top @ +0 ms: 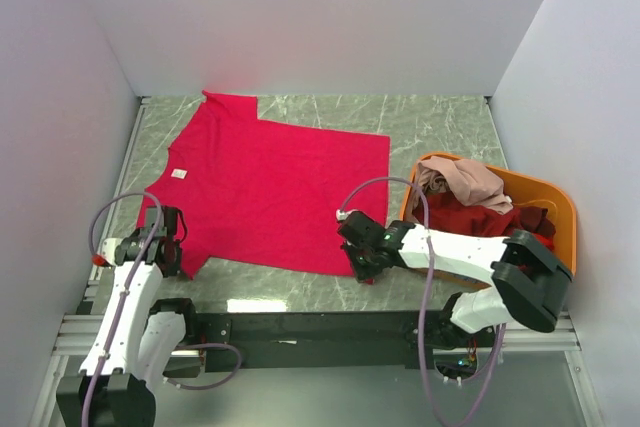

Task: Fold and stack the t-shirts
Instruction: Fold the tshirt

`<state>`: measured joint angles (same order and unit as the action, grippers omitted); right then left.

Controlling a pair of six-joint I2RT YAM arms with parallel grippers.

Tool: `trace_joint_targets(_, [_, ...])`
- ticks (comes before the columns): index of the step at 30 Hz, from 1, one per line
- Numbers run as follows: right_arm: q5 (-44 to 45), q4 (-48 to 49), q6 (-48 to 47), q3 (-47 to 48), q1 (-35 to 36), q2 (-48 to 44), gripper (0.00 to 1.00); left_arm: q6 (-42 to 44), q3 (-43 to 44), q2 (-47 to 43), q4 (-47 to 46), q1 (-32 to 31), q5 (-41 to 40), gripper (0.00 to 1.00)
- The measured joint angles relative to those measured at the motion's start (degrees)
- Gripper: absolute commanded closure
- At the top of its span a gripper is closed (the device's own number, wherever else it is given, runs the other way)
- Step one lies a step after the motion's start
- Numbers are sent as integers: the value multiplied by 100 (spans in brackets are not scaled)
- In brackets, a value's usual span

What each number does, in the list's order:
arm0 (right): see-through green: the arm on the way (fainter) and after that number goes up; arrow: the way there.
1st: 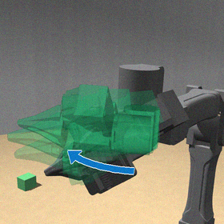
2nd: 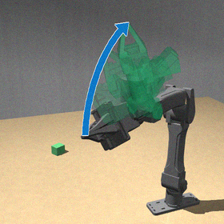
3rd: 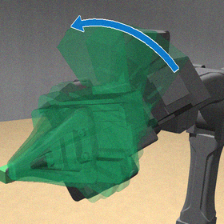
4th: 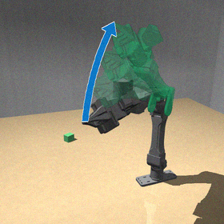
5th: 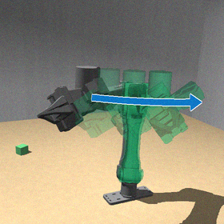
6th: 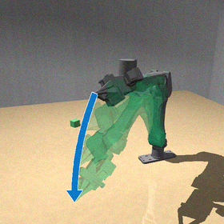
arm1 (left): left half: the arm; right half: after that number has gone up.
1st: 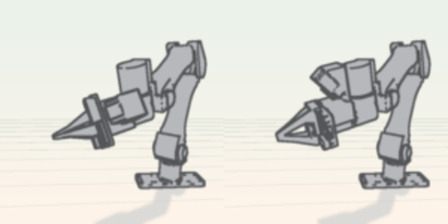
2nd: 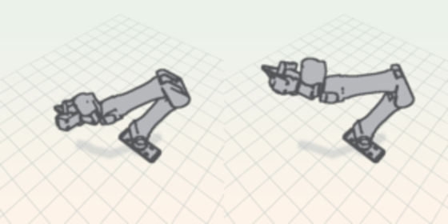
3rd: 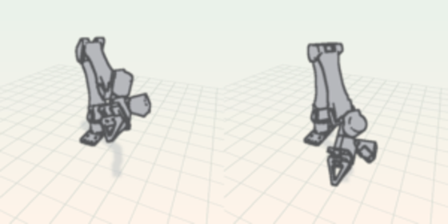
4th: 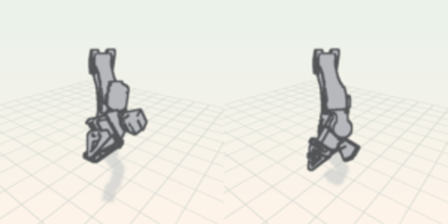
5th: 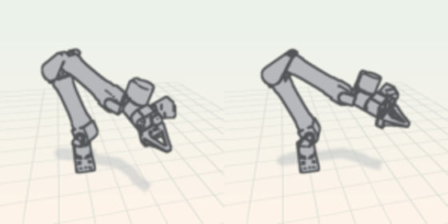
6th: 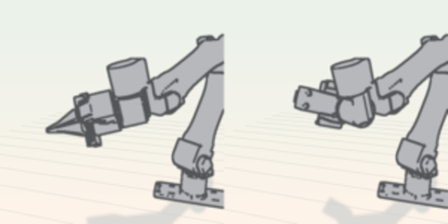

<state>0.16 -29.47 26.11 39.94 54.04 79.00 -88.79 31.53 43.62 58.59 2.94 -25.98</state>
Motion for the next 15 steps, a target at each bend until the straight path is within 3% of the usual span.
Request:
trace_joint_targets(6, [260,-264,2,162,-2,-227,100,83,87,-133,42,0,125,99])
trace_joint_targets(15, [675,-490,-48,909,-275,-131,100,422,496,424,-439,0,444,99])
